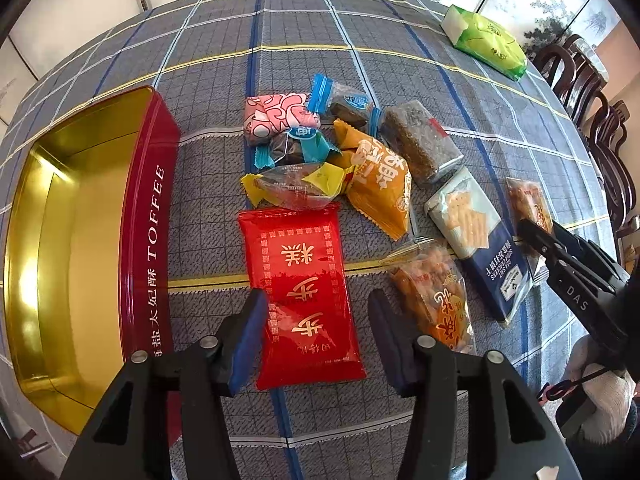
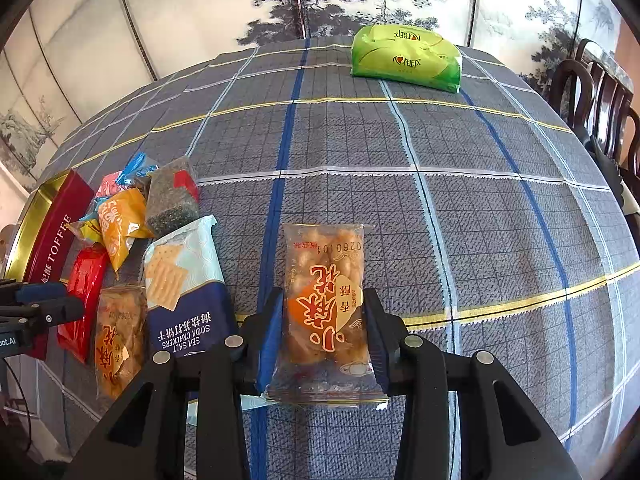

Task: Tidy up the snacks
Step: 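Lift the snack bag with the right tool while the left tool grasps the red packet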

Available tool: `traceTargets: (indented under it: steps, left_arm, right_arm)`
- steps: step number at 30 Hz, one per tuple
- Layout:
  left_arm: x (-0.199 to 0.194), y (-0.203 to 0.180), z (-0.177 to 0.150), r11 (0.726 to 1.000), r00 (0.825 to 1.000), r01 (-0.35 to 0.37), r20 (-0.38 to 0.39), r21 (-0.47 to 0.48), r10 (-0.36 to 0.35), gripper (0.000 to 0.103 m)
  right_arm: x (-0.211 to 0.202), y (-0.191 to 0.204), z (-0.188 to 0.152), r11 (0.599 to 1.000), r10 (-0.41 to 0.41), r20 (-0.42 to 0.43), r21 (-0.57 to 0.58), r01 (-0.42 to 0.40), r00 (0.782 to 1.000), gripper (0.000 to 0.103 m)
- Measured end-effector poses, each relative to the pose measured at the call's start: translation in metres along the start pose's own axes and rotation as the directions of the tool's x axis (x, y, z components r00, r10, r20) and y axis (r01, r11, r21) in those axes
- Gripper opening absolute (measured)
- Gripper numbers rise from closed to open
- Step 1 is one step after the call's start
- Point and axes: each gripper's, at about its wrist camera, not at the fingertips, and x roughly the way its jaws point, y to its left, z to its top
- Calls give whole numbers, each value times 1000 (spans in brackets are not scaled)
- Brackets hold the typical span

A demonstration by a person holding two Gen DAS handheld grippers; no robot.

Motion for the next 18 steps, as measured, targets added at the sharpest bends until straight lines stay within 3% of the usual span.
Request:
traceTargets:
  steps: [2,12,18]
  left_arm:
    - [0,0,-3,1000,1000,-11,7,8,11,57]
    - [13,0,0,999,999,-47,-15,6,47,57]
    - [18,-2,2,996,997,-80,-6,29,80,49]
  right_arm:
    - [0,1,0,1000,-3,1,-3,3,1000,41]
    - [0,2,-1,1000,-10,4,-9,10,1000,42]
    - [1,3,0,1000,-11,1,-14,11,1000,42]
